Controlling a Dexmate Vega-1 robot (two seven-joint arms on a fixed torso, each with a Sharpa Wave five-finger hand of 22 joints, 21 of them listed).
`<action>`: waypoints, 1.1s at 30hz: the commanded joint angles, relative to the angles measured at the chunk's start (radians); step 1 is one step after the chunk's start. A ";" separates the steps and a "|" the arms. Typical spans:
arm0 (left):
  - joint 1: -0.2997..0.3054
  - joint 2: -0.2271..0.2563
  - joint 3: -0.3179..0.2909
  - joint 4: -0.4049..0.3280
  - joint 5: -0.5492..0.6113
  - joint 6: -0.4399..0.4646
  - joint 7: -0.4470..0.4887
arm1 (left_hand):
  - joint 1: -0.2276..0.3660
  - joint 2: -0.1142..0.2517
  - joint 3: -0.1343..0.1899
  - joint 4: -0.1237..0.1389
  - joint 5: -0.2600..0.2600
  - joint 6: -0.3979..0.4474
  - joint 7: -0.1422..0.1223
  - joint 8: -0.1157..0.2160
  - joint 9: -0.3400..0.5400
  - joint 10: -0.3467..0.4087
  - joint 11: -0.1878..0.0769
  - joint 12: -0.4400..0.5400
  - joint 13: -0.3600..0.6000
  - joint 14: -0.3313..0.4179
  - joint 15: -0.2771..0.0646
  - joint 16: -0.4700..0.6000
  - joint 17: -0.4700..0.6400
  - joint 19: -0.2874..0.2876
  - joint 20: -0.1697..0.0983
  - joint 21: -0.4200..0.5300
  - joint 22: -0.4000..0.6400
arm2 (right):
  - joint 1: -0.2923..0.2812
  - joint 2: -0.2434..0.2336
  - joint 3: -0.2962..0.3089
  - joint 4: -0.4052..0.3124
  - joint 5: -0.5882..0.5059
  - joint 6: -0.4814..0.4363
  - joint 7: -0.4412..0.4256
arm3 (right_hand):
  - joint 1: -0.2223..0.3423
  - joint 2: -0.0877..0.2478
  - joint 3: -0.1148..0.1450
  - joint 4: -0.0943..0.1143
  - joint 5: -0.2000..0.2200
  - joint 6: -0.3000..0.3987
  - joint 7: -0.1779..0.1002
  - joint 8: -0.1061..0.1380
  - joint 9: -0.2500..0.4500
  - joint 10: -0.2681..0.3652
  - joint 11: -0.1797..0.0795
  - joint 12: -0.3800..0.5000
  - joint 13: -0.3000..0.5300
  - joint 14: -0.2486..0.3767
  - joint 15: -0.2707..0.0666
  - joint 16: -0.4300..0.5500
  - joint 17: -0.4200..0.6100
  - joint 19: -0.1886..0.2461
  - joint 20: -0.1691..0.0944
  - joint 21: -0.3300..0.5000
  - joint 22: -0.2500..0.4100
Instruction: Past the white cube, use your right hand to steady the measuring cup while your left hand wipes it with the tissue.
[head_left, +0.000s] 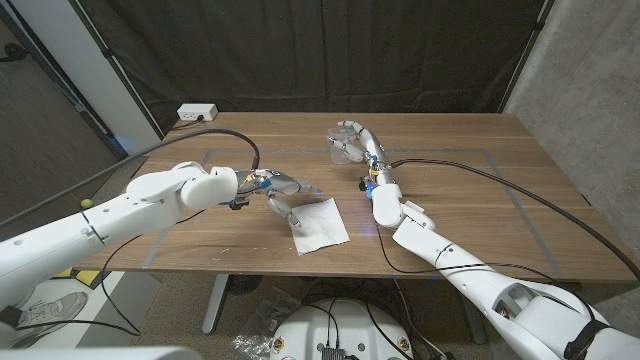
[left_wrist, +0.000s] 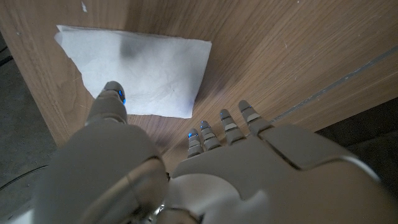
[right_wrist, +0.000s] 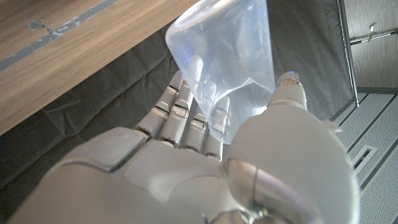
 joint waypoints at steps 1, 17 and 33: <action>0.012 -0.016 0.037 -0.028 0.251 -0.004 0.028 | 0.012 -0.005 -0.002 -0.004 0.006 -0.002 -0.005 0.004 0.004 0.008 -0.004 0.003 0.003 0.005 -0.016 0.002 0.003 -0.001 -0.002 0.005 0.004 | -0.009 -0.006 0.006 -0.006 0.006 0.013 -0.004 | 0.005 0.007 -0.010 -0.002 -0.003 0.005 0.007 0.004 0.003 0.008 -0.001 -0.005 0.006 -0.004 -0.160 0.005 0.005 -0.003 -0.070 0.012 0.003; 0.009 -0.053 0.067 -0.003 0.381 -0.023 0.050 | 0.026 -0.005 -0.011 0.001 0.013 0.025 -0.012 0.014 0.005 0.051 -0.011 0.015 0.004 0.032 -0.041 0.013 0.008 0.008 -0.014 0.010 0.005 | -0.005 -0.001 0.008 0.020 0.014 0.031 -0.003 | 0.011 0.010 -0.019 0.000 -0.003 0.006 0.007 0.004 0.004 0.009 -0.001 -0.011 0.011 -0.002 -0.161 0.004 0.011 -0.006 -0.073 0.021 0.007; 0.004 -0.068 0.111 0.023 0.534 -0.031 0.098 | 0.052 0.016 -0.011 0.007 0.020 0.066 -0.024 0.028 0.005 0.099 -0.020 0.024 0.004 0.061 -0.065 0.022 0.015 0.027 -0.023 0.020 0.005 | 0.003 0.010 0.012 0.040 0.018 0.035 0.001 | 0.016 0.015 -0.027 0.003 -0.003 0.007 0.010 0.005 0.005 0.016 0.002 -0.013 0.015 0.000 -0.161 0.003 0.017 -0.006 -0.076 0.030 0.010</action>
